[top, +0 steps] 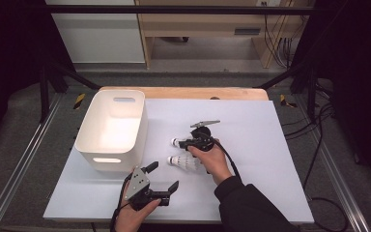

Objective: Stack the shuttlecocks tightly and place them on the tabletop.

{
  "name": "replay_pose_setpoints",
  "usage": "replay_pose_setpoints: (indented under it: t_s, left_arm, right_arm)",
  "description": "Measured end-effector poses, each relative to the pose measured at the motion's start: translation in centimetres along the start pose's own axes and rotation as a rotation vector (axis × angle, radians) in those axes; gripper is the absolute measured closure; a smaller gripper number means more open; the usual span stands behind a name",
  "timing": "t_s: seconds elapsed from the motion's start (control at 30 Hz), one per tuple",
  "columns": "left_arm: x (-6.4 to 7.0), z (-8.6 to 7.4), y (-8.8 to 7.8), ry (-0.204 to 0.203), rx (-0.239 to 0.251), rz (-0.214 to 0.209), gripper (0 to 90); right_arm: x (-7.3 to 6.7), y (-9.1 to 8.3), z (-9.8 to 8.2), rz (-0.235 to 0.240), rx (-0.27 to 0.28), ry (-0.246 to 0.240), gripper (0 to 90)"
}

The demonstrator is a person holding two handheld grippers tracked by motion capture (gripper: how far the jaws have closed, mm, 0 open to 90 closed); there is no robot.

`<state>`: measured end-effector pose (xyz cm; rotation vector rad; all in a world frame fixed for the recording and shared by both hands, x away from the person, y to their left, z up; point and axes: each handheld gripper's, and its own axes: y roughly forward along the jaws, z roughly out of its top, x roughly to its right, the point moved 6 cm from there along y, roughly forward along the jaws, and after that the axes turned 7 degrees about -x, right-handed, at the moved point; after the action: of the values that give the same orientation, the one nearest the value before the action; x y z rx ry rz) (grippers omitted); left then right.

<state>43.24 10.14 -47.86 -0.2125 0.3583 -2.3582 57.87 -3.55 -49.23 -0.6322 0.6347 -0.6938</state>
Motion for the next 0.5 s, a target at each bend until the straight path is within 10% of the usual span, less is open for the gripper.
replay_pose_setpoints:
  t_s: [0.5]
  left_arm:
    - [-0.4, 0.2, -0.5, 0.001, 0.01, 0.001, 4.8]
  right_arm:
    - [0.0, -1.9, 1.0, 0.02, 0.081, -0.016, 90.0]
